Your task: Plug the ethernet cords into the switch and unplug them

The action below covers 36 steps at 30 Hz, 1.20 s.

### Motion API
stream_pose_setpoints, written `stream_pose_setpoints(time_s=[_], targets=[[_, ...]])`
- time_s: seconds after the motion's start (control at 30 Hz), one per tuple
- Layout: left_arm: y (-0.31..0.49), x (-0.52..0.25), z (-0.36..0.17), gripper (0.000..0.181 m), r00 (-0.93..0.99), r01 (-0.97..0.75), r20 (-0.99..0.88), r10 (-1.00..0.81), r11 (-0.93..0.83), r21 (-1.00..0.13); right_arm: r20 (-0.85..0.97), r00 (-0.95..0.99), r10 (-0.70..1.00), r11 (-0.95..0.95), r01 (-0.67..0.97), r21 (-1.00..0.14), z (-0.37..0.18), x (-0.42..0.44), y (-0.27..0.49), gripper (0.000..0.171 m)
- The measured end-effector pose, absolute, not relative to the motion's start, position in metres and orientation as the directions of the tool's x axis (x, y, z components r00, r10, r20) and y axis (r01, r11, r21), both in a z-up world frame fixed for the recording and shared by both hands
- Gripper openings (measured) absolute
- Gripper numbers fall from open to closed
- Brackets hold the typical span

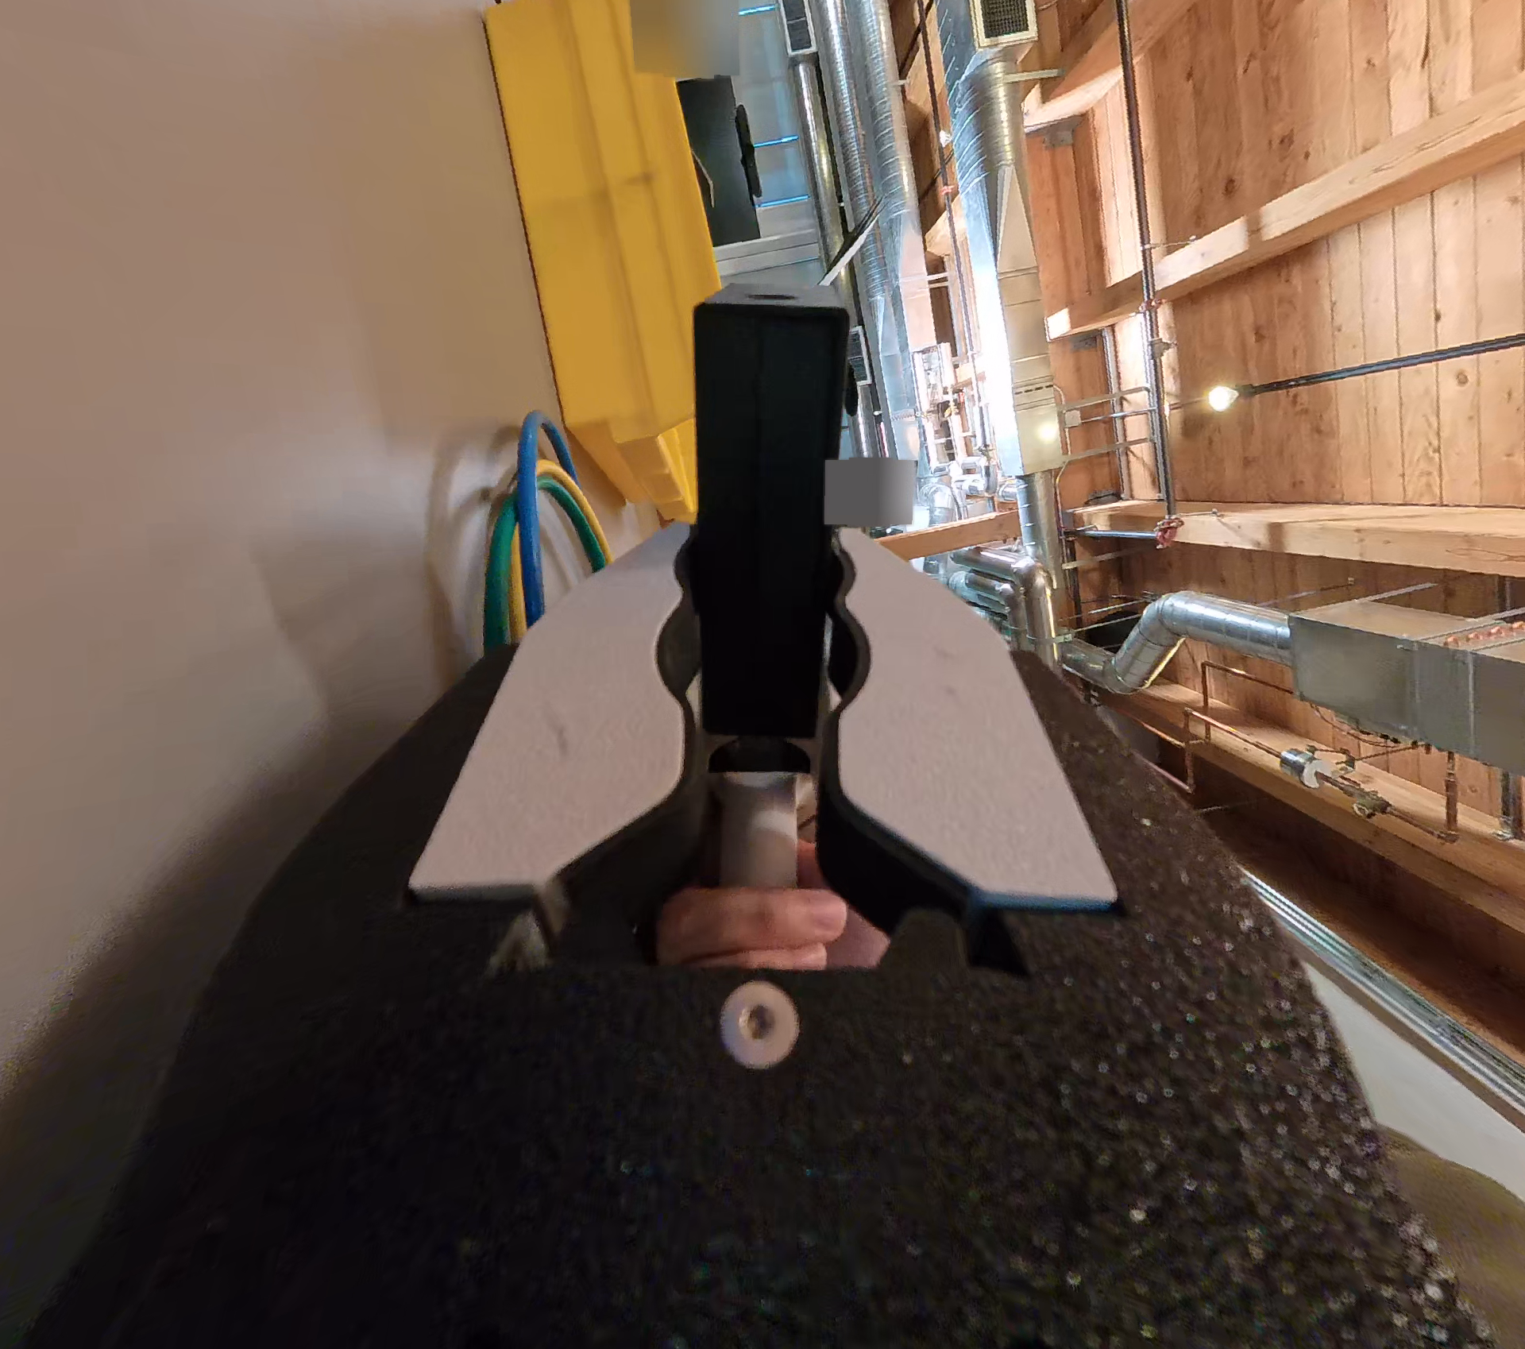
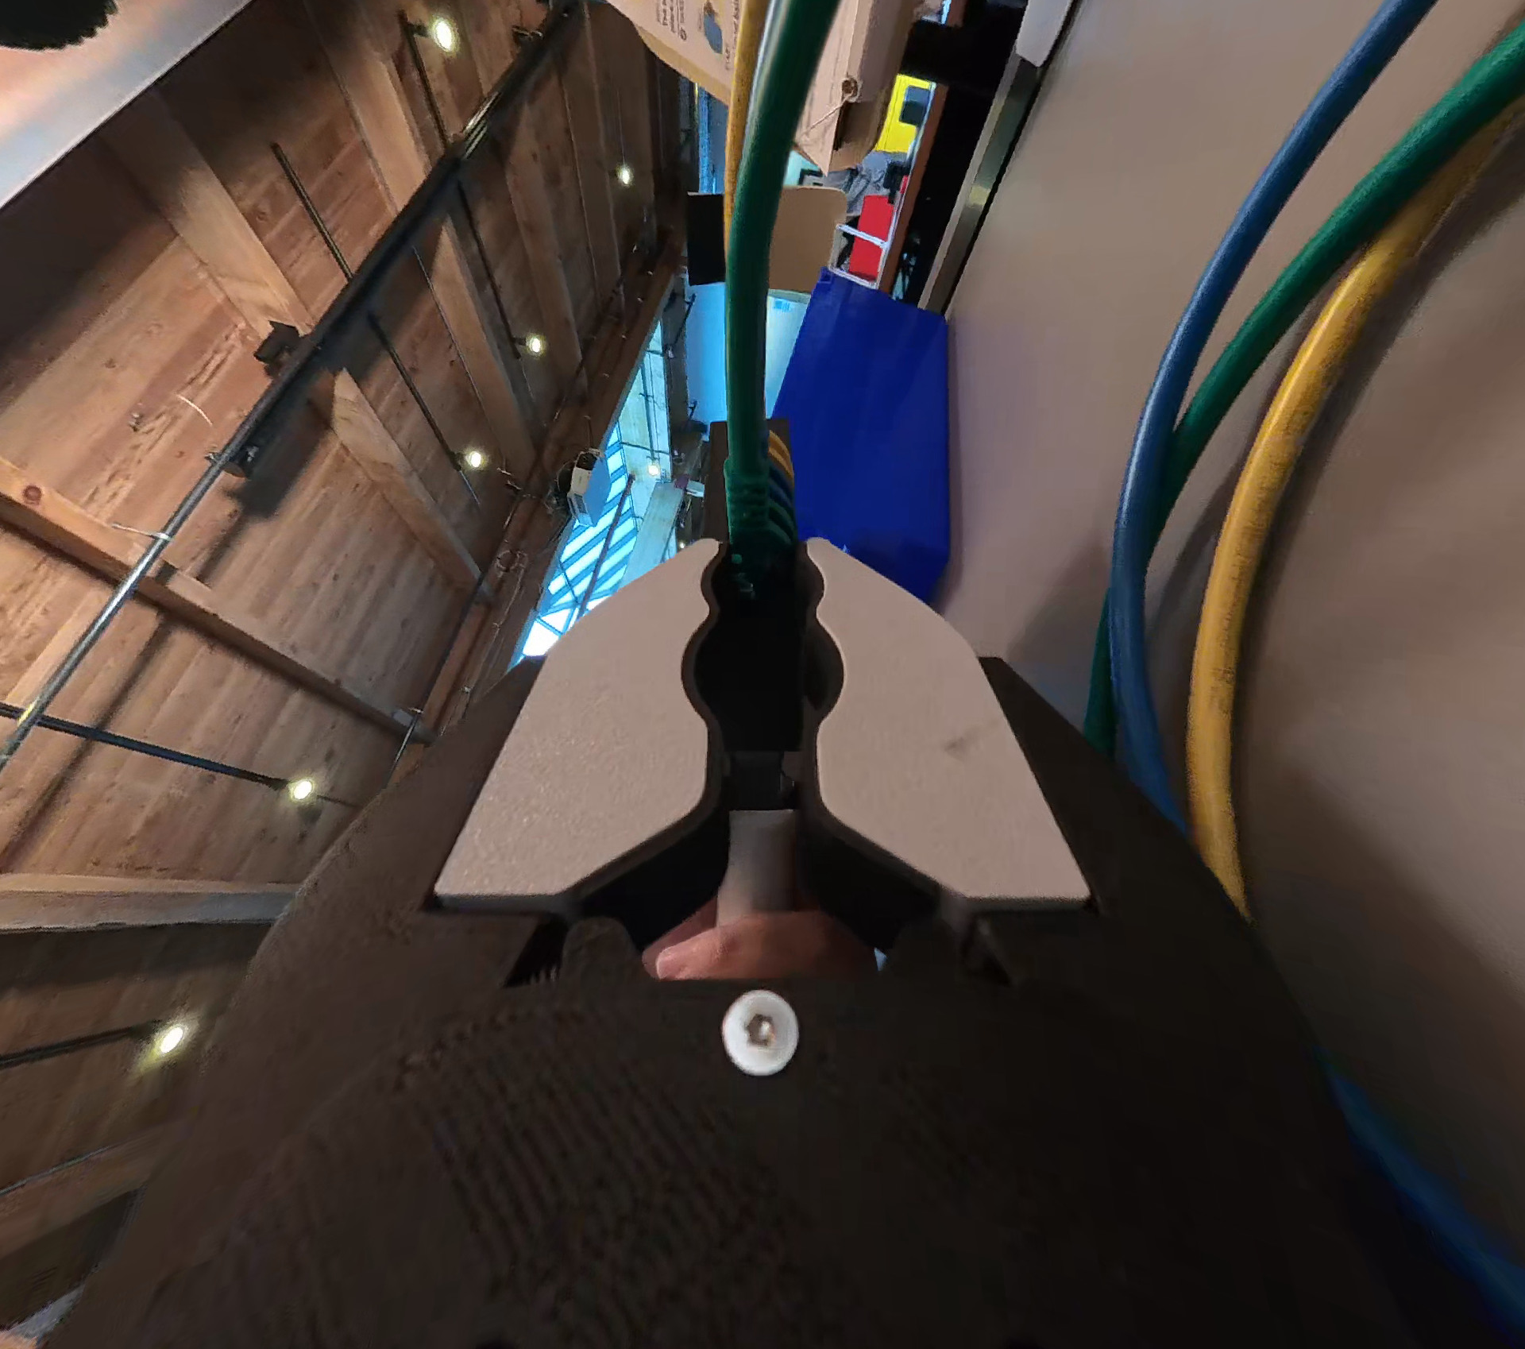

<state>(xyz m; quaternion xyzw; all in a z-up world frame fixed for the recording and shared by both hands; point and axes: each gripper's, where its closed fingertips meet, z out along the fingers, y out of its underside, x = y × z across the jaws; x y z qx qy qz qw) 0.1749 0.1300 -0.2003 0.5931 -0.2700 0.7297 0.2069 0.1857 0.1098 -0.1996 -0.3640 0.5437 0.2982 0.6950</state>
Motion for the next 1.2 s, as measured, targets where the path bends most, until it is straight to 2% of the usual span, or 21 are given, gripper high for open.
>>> stream_pose_setpoints(time_s=[0.2, 0.33, 0.5, 0.7, 0.93, 1.03, 1.2], targets=[[0.127, 0.173, -0.188, 0.027, -0.316, -0.562, 0.939, -0.136, -0.771, -0.301, -0.951, 0.309, 0.001, 0.559, -0.789, -0.255, -0.188, 0.184, 0.106, 0.015], [0.124, 0.172, -0.180, 0.026, -0.348, -0.523, 0.913, -0.212, -0.765, -0.377, -0.952, 0.295, 0.077, 0.558, -0.804, -0.203, -0.183, 0.184, 0.104, 0.015], [0.121, 0.171, -0.174, 0.026, -0.379, -0.486, 0.889, -0.258, -0.761, -0.429, -0.947, 0.307, 0.093, 0.541, -0.814, -0.211, -0.178, 0.182, 0.101, 0.014], [0.117, 0.170, -0.177, 0.026, -0.363, -0.489, 0.888, -0.282, -0.754, -0.439, -0.951, 0.286, 0.113, 0.534, -0.825, -0.185, -0.182, 0.181, 0.096, 0.014], [0.119, 0.171, -0.178, 0.026, -0.366, -0.482, 0.887, -0.281, -0.759, -0.439, -0.937, 0.336, 0.095, 0.503, -0.828, -0.246, -0.183, 0.183, 0.100, 0.014], [0.124, 0.172, -0.183, 0.027, -0.352, -0.475, 0.889, -0.292, -0.763, -0.439, -0.945, 0.309, 0.111, 0.475, -0.851, -0.223, -0.187, 0.183, 0.105, 0.014], [0.125, 0.174, -0.182, 0.027, -0.369, -0.455, 0.891, -0.264, -0.785, -0.421, -0.931, 0.361, 0.057, 0.469, -0.833, -0.294, -0.185, 0.186, 0.105, 0.014]])
